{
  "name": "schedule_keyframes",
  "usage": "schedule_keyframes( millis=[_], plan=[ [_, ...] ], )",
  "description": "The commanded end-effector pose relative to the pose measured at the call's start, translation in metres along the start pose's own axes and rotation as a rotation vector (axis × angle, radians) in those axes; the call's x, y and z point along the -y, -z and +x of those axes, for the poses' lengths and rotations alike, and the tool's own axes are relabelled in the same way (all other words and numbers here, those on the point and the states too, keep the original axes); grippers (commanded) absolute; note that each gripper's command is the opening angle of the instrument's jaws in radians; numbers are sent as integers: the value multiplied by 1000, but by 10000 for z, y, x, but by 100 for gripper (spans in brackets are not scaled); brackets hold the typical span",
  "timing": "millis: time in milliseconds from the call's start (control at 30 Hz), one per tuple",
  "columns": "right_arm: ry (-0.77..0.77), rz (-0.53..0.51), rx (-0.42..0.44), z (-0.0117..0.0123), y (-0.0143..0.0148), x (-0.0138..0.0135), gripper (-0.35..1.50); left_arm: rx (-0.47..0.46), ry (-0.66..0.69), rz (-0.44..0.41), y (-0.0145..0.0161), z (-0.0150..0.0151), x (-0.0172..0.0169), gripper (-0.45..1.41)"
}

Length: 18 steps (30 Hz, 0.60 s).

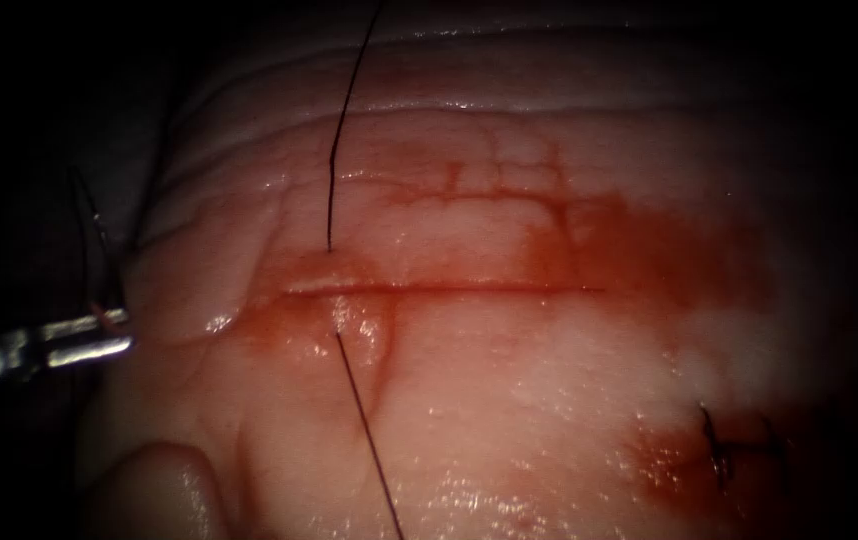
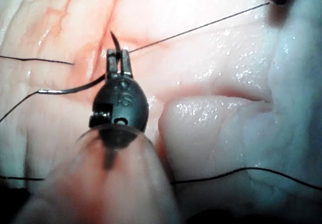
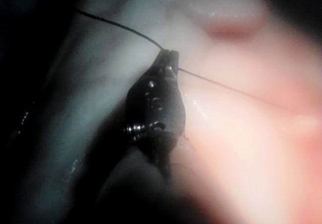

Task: Wound Closure
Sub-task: Use the right tool to pull the length of suture through the wound until only a short tail sticks out.

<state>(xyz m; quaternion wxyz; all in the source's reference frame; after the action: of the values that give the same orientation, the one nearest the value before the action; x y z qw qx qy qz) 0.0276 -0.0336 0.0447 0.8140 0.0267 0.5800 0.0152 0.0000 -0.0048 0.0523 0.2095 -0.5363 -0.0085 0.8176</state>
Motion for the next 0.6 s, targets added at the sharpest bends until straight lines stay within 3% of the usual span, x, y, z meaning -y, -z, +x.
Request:
schedule_keyframes(
  millis=[33,100,233,300,433,600],
  plan=[
    [26,-16,-18,-4,-11,-8,26,1,0,-3,-7,-4,-4,-45],
    [48,-31,-29,-7,-14,-24,76,-1,0,-5,-7,-4,-4,-45],
    [58,-64,-47,-16,-21,-68,96,-1,0,-5,-7,-4,-4,-45],
    [62,-105,-57,-26,-30,-99,118,-1,0,-5,-7,-4,-4,-45],
    [57,-140,-63,-57,-58,-142,123,-1,0,-5,-7,-4,-4,-45],
    [58,-149,-42,-83,-84,-166,121,-1,0,-5,-7,-4,-4,-45]
  ],
)
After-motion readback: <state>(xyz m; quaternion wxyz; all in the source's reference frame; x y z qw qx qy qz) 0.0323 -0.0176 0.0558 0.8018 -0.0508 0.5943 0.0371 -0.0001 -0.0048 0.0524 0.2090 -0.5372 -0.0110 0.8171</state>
